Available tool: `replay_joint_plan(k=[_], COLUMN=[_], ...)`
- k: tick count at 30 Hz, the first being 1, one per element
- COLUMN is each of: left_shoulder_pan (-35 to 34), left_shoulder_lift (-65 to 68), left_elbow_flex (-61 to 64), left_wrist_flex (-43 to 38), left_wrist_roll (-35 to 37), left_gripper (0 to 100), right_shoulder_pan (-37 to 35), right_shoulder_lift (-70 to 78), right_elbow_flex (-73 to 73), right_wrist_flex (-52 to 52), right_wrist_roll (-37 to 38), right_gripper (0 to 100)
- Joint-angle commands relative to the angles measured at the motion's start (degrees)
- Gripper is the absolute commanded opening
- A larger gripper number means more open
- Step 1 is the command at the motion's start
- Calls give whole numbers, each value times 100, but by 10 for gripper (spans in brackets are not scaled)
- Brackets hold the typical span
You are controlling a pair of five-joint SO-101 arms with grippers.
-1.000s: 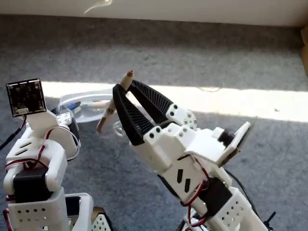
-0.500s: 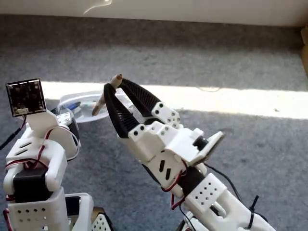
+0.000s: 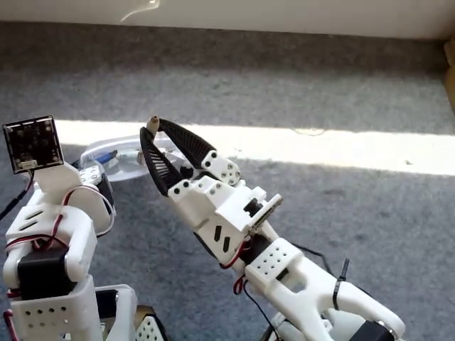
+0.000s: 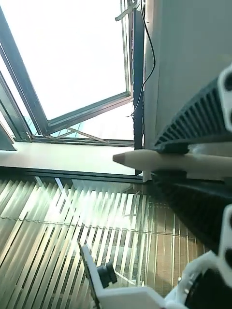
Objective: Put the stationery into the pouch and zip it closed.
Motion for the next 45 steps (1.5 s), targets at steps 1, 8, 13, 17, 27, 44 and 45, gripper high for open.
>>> replay_joint_plan(k=[1,8,13,17,27,44,45], left_shoulder_pan=[-57,-57,-75,-75,-75,-75,-75], left_shoulder_lift=[-92,-92,-92,-92,-92,-84,-75], left_elbow_flex=[-268,-268,-268,-268,-268,-259,-259], left_wrist_flex=[0,0,-9,-9,-18,-26,-26], left_wrist_roll=[-26,-26,-26,-26,-35,-44,-44], left_gripper=[7,7,7,7,7,7,7], right_shoulder_pan=[-22,-57,-154,-154,-505,-514,-514], right_shoulder_lift=[40,66,66,66,57,-884,-1130], right_elbow_flex=[101,462,769,857,866,1270,1314], right_wrist_flex=[-171,-154,-145,-127,391,1068,1341], right_wrist_roll=[62,62,70,88,747,721,712], right_gripper=[5,7,9,10,11,205,205])
